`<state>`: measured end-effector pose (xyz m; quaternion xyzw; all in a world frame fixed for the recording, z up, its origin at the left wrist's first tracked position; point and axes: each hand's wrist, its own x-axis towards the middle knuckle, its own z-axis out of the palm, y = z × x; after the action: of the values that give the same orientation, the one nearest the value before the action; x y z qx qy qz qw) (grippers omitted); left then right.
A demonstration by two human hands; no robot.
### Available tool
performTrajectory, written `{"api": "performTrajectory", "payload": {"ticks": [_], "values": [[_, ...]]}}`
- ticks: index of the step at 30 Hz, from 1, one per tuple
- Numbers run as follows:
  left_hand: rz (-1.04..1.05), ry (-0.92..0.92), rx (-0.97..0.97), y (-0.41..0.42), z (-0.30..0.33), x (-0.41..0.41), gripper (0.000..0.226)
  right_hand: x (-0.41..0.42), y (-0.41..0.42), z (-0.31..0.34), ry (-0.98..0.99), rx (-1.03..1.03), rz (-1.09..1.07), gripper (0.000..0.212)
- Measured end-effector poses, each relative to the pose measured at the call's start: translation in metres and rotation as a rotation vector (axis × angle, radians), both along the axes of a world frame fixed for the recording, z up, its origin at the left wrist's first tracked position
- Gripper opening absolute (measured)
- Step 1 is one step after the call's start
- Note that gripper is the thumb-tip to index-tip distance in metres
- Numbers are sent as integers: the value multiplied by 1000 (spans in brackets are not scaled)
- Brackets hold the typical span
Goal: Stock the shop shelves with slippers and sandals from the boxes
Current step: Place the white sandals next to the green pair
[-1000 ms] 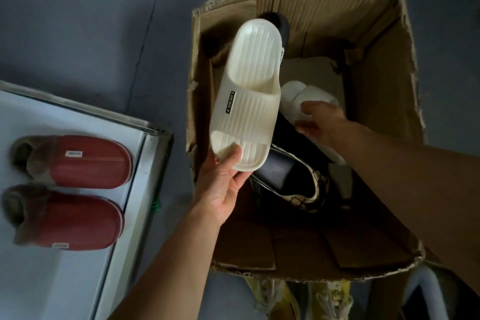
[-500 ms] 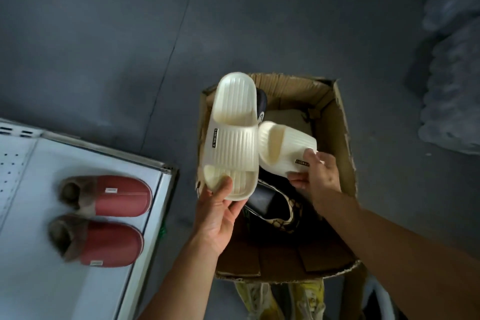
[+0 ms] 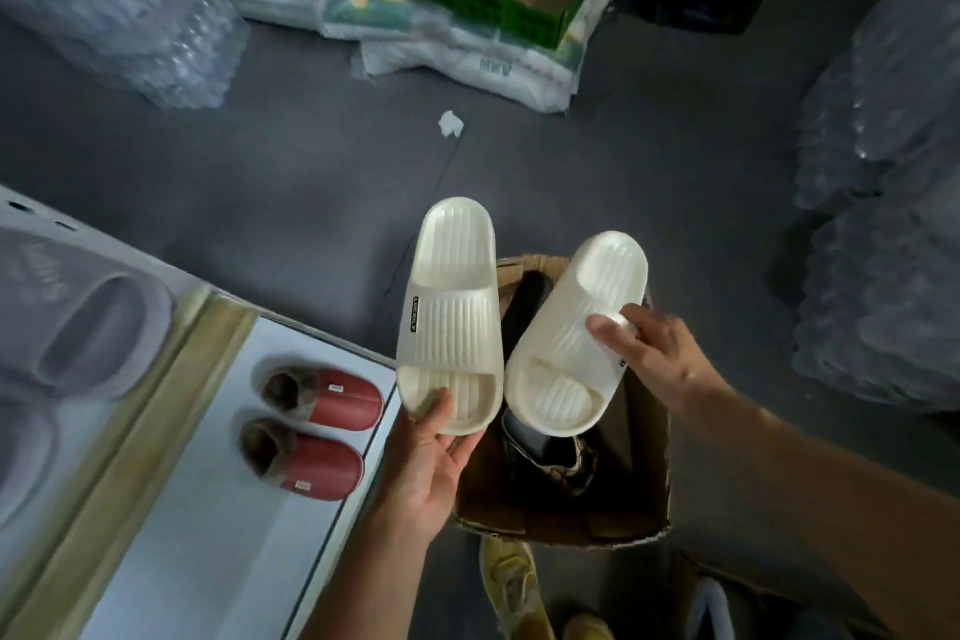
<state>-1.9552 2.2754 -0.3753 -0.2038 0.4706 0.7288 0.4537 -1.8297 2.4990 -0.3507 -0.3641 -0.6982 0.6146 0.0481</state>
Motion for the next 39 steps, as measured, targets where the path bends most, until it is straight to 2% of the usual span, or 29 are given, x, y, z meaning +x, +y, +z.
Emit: {"api": "performTrajectory", "payload": {"ticks": [1, 3, 5, 7, 9, 13, 16, 18, 22, 25, 27, 30, 34, 39], "values": [[1, 14, 12, -5, 13, 6, 49, 3, -1, 18, 12, 3, 35, 36], [12, 37, 48, -15, 43, 18, 68, 7, -3, 51, 12, 24, 103, 30], [4, 56, 70, -27, 73, 31, 82, 12, -4, 77, -35, 67, 169, 43], [-5, 97, 77, -42, 99, 44, 61, 14, -8, 103, -74, 56, 206, 64], [-37, 149, 41, -60, 121, 56, 49, 17, -17, 130, -56, 68, 282, 63], [-32, 191, 0, -103, 164, 80, 47, 24, -47, 176, -26, 161, 398, 53], [25, 208, 2, -135, 192, 93, 49, 23, -76, 206, -2, 154, 460, 41], [46, 228, -21, -158, 208, 100, 49, 25, -96, 221, 12, 151, 498, 42], [81, 288, -17, -211, 238, 119, 55, 23, -142, 249, 23, 283, 595, 48], [153, 303, -13, -265, 262, 138, 55, 24, -195, 276, 70, 304, 675, 46], [212, 328, -21, -308, 278, 155, 48, 29, -241, 293, 106, 306, 710, 48], [315, 359, -48, -382, 303, 184, 36, 40, -321, 317, 161, 323, 757, 57], [432, 382, -89, -484, 335, 230, 33, 64, -429, 343, 241, 341, 811, 68], [573, 417, -129, -597, 365, 291, 31, 94, -551, 366, 310, 289, 874, 57]]}}
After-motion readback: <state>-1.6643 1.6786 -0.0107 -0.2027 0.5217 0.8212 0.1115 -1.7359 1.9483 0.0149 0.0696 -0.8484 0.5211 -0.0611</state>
